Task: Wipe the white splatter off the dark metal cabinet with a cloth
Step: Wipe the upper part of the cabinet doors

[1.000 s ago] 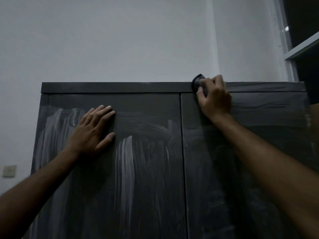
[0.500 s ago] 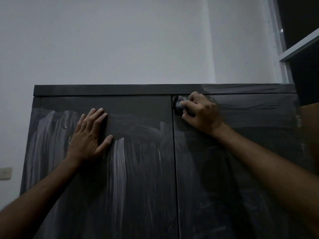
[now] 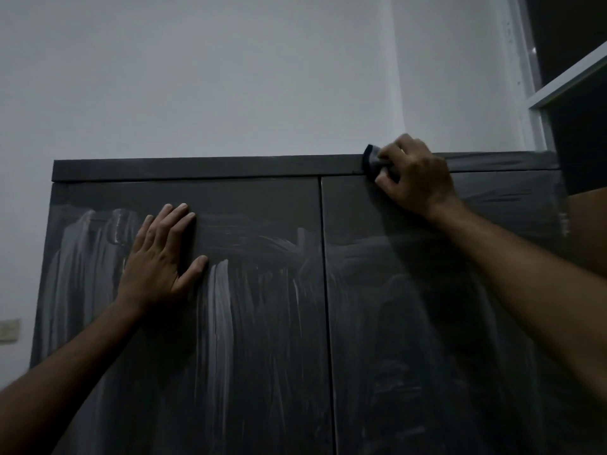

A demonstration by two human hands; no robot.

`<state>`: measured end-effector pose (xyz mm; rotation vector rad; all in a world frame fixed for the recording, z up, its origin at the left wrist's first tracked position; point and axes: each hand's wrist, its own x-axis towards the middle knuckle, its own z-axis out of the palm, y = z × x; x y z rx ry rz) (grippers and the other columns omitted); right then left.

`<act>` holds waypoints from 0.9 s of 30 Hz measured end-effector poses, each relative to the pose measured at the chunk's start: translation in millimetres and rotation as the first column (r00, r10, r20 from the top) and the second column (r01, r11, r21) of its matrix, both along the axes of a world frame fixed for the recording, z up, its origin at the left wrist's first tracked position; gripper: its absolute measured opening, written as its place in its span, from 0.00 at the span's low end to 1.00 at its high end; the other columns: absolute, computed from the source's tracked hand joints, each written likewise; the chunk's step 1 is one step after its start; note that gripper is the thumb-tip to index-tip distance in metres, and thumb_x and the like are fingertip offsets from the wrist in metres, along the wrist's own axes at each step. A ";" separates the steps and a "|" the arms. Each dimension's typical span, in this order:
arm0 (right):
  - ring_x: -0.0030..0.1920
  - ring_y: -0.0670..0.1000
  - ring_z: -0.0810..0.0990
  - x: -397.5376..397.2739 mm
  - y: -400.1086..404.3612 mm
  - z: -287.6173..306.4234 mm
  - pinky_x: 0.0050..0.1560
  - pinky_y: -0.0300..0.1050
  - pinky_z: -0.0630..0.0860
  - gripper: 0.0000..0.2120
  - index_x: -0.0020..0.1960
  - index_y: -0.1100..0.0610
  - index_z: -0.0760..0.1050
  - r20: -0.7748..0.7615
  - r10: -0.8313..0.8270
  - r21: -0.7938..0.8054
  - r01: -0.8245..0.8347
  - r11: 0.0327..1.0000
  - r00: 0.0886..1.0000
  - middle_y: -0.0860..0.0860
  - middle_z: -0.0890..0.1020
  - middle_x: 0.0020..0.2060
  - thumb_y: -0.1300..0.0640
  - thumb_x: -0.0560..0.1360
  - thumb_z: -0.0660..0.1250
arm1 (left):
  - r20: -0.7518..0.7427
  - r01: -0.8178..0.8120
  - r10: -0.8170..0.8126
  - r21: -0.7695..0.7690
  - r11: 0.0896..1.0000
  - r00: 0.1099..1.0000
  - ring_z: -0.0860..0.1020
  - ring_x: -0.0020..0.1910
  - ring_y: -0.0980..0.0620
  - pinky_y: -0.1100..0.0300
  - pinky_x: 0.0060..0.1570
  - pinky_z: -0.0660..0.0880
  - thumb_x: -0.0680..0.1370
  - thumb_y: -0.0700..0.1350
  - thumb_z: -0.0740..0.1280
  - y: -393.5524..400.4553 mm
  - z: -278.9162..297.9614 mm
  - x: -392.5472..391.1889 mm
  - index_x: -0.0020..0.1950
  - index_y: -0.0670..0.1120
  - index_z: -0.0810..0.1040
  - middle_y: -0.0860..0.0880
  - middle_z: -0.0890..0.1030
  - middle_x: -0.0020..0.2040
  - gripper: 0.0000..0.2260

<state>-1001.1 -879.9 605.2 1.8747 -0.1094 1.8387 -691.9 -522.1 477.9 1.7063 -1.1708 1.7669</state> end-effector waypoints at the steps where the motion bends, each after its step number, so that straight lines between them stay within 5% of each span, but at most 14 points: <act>1: 0.50 0.60 0.77 4.2 3.7 1.7 0.39 0.56 0.78 0.13 0.56 0.56 0.76 0.018 0.000 0.024 0.000 1.000 1.000 0.57 0.76 0.52 0.51 0.75 0.62 | 0.002 0.000 0.000 -0.003 1.000 1.000 0.56 0.84 0.42 0.39 0.82 0.52 0.79 0.63 0.58 0.3 -0.2 -0.1 0.82 0.42 0.62 0.41 0.63 0.82 0.37; 6: 0.51 0.59 0.75 3.3 -1.9 -16.8 0.52 0.56 0.70 0.21 0.62 0.57 0.73 -0.283 -0.133 -0.272 0.054 0.961 0.950 0.56 0.78 0.58 0.55 0.70 0.60 | 0.002 -0.006 0.006 -0.010 1.000 1.000 0.56 0.83 0.42 0.39 0.82 0.52 0.79 0.63 0.59 -1.0 -1.3 -1.6 0.82 0.42 0.62 0.41 0.63 0.82 0.37; 9: 0.60 0.58 0.79 -7.7 -18.1 -23.1 0.59 0.57 0.66 0.22 0.65 0.54 0.71 -0.156 -0.088 -0.226 0.052 0.973 0.984 0.53 0.80 0.63 0.61 0.71 0.61 | 0.000 -0.010 0.010 -0.007 1.000 1.000 0.56 0.83 0.42 0.39 0.82 0.52 0.79 0.63 0.58 -0.3 -0.9 -2.0 0.82 0.42 0.62 0.41 0.63 0.82 0.37; 12: 0.69 0.62 0.71 -9.4 -20.9 -51.0 0.63 0.60 0.66 0.21 0.65 0.51 0.75 0.057 -0.089 -0.058 0.092 0.994 0.994 0.58 0.74 0.71 0.66 0.74 0.65 | -0.003 -0.012 0.012 -0.003 1.000 1.000 0.56 0.83 0.41 0.38 0.81 0.52 0.79 0.63 0.58 0.4 -0.7 -2.6 0.82 0.41 0.62 0.40 0.63 0.82 0.37; 17: 0.67 0.68 0.67 20.3 14.3 -87.7 0.64 0.65 0.69 0.18 0.68 0.48 0.76 0.214 -0.090 0.328 0.015 0.945 0.973 0.61 0.70 0.71 0.52 0.79 0.66 | -0.008 -0.021 0.021 -0.003 1.000 1.000 0.56 0.83 0.41 0.39 0.82 0.52 0.79 0.63 0.58 0.4 -1.0 -3.0 0.82 0.42 0.62 0.40 0.62 0.82 0.37; 20: 0.71 0.70 0.65 30.5 11.2 -87.8 0.69 0.67 0.67 0.19 0.68 0.49 0.77 0.222 -0.039 0.300 -0.030 0.953 0.974 0.62 0.69 0.71 0.43 0.82 0.61 | -0.008 -0.017 0.017 0.002 1.000 1.000 0.56 0.83 0.41 0.39 0.82 0.52 0.79 0.63 0.58 0.5 0.2 -2.3 0.82 0.42 0.62 0.40 0.62 0.82 0.37; 23: 0.68 0.70 0.70 30.4 -2.2 -65.2 0.66 0.67 0.70 0.15 0.64 0.51 0.80 0.280 -0.039 0.220 -0.025 0.975 0.959 0.64 0.74 0.67 0.46 0.82 0.65 | -0.007 -0.015 0.015 -0.005 1.000 1.000 0.57 0.83 0.41 0.38 0.81 0.53 0.79 0.63 0.58 -0.3 -0.5 -1.8 0.82 0.42 0.62 0.41 0.62 0.82 0.37; 27: 0.64 0.69 0.72 45.7 17.3 -29.2 0.65 0.65 0.70 0.13 0.60 0.52 0.82 0.410 0.025 0.308 -0.164 0.937 0.912 0.64 0.76 0.63 0.48 0.79 0.68 | 0.001 -0.018 0.018 -0.008 1.000 1.000 0.57 0.83 0.41 0.38 0.81 0.53 0.79 0.63 0.58 -0.2 -1.3 -1.1 0.82 0.42 0.62 0.41 0.62 0.82 0.37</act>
